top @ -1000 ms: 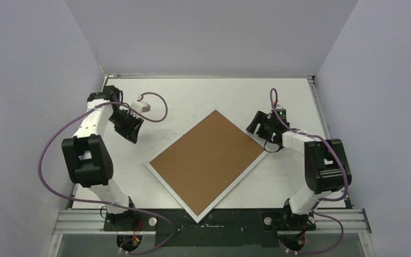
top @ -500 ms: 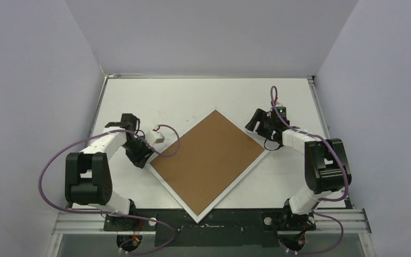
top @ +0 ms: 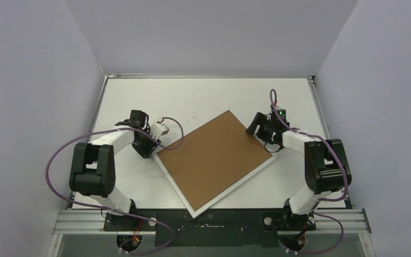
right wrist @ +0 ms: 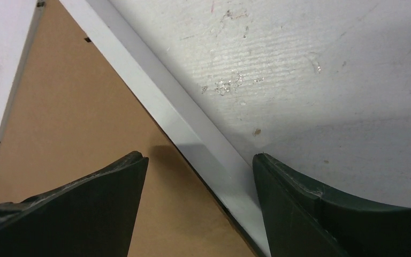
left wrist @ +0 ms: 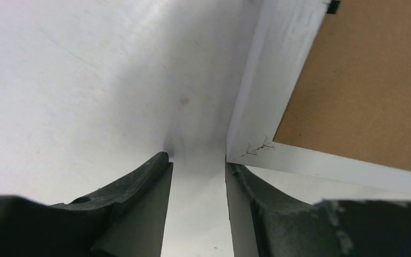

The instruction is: Put the photo into the frame

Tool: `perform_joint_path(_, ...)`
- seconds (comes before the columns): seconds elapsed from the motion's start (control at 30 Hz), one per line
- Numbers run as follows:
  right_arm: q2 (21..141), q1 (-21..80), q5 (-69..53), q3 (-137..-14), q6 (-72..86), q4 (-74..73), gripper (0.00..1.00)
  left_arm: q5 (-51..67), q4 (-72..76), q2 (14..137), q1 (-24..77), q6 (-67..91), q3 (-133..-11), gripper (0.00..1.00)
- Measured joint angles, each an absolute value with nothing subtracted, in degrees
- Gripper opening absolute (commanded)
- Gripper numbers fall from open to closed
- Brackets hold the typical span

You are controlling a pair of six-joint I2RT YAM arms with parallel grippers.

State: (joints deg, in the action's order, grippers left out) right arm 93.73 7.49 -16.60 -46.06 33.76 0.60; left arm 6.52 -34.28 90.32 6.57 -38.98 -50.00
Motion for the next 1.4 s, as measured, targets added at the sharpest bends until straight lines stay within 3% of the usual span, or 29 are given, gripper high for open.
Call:
perform_joint_path(0.57,86.5,6.92,-17.67,-37.74,38.92,1.85,0.74,5.39,-30.04,115.57,7.55,-23.88,-82.94,0.39)
perform_joint_path(0.87,83.61,8.64,-24.18,-37.39,39.27,-1.04,0.8,13.72,-31.64,117.71,7.09,-19.27,-93.36,0.4)
perform_joint_path(1.1,77.78,9.61,-23.11,-41.82,31.79,-8.56,0.84,20.18,-38.0,115.81,0.36,-18.22,-94.76,0.4)
perform_joint_path(1.2,74.22,14.66,-17.02,-44.47,26.76,-10.96,0.84,21.3,-41.15,113.45,-1.78,-18.96,-93.76,0.4)
perform_joint_path(1.4,69.87,36.27,-4.45,-47.07,13.74,-10.81,0.81,23.44,-45.12,107.9,-2.35,-19.97,-91.24,0.4)
